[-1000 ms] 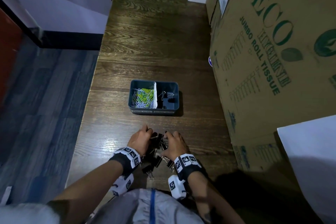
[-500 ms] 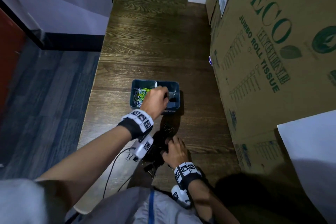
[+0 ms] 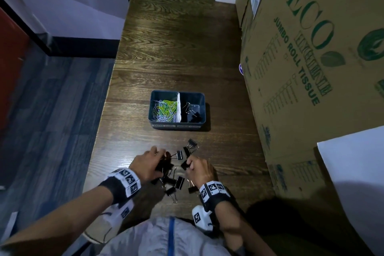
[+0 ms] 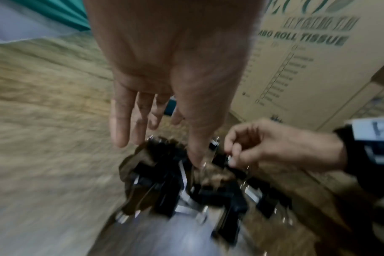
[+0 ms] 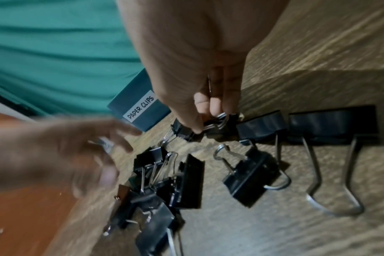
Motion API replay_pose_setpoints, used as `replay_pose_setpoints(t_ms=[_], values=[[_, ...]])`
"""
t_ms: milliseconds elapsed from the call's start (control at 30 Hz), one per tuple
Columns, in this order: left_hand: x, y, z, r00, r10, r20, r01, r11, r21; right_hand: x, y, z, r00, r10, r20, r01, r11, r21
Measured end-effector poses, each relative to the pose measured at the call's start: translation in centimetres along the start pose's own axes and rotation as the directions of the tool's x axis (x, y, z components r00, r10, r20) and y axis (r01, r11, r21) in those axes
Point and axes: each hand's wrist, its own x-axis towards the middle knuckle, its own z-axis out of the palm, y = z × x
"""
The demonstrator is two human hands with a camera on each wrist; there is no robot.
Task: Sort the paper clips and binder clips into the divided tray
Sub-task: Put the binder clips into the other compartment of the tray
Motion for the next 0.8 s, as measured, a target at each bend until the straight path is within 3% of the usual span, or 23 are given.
replay_pose_setpoints(t_ms=[100,267,400,600,700,800], values=[[-1.0,-1.1,2.4,0.997,-0.013,0.080,0.007,0.998,0.067,0.2,-0.6,0.3,0.999,-0.012,0.030,0.014,0.998,-0.056],[-0.9,-0.5,4.2,0.995,-0.017,-0.097,0.003,0.989,-0.147,-0.1,-0.9,1.0,0.998,-0.049,0.035,0.054,0.989,-0.140],[-0.4,0.7,4.1,0.980,-0.055,-0.189,0.016,0.980,-0.199,-0.3,-1.3,0.2,0.998,-0.056,-0.002,0.055,0.985,-0.164],[-0.1,1.2,3.0,0.972,-0.080,-0.221,0.009,0.952,-0.305,-0.6,-2.2,-3.8,0.994,0.031,-0.108,-0.038,0.998,-0.058],[0.1,1.6,1.2,0.955,-0.049,-0.291,-0.051,0.944,-0.325,0.4,-3.7,-7.0,0.985,0.031,-0.169,-0.023,0.999,0.049],[0.4,2.8,-2.3,0.917,-0.004,-0.398,-0.136,0.937,-0.322,1.9,-4.7,-9.4,0.992,-0.013,-0.124,0.021,0.998,0.061]])
